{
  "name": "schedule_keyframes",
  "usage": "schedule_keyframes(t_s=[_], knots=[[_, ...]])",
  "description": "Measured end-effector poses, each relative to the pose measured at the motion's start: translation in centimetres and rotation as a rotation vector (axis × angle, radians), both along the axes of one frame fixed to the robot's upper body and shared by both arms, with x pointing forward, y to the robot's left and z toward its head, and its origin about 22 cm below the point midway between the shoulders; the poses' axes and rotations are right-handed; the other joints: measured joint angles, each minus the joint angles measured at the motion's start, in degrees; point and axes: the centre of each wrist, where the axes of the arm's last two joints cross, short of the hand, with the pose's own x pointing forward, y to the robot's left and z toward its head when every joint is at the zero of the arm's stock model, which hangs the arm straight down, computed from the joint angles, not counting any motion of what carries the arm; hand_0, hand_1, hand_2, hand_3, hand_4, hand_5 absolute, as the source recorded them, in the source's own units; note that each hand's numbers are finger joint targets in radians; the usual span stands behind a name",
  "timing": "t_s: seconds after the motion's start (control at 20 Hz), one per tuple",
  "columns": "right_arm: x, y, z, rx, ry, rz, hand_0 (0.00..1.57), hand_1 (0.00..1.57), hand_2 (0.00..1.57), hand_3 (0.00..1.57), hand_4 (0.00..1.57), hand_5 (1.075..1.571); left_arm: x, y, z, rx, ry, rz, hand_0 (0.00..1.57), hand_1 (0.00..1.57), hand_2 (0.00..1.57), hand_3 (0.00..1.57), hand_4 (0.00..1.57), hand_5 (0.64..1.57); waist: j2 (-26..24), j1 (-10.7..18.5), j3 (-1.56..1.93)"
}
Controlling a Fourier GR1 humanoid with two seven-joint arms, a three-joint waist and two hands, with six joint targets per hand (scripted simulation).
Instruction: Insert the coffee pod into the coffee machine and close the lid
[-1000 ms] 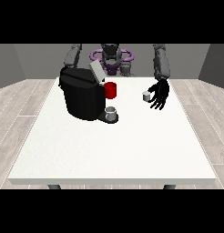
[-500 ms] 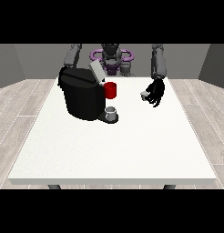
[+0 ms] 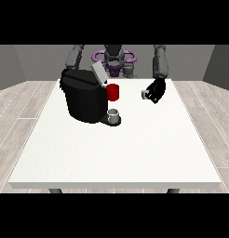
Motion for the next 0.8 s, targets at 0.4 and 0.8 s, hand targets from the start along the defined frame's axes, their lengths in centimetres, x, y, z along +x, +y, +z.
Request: schedule_keyframes(t_s=[0.4, 0.8], knots=[[-0.2, -1.4, -1.0, -0.011, 0.058, -0.007, 0.0, 0.0, 0.0, 0.0, 0.29, 1.571, 1.5, -2.0, 1.5, -0.077, 0.034, -0.044, 1.43, 1.43, 1.4, 1.29, 0.61, 1.571, -3.9, 1.3, -0.16], [-0.2, -1.1, -1.5, -0.037, 0.095, 0.012, 0.0, 0.0, 0.0, 0.0, 0.25, 1.571, 3.7, -4.5, 5.1, -0.144, 0.025, -0.046, 1.19, 1.19, 1.25, 1.3, 0.57, 1.571, -6.6, 1.0, -0.19]])
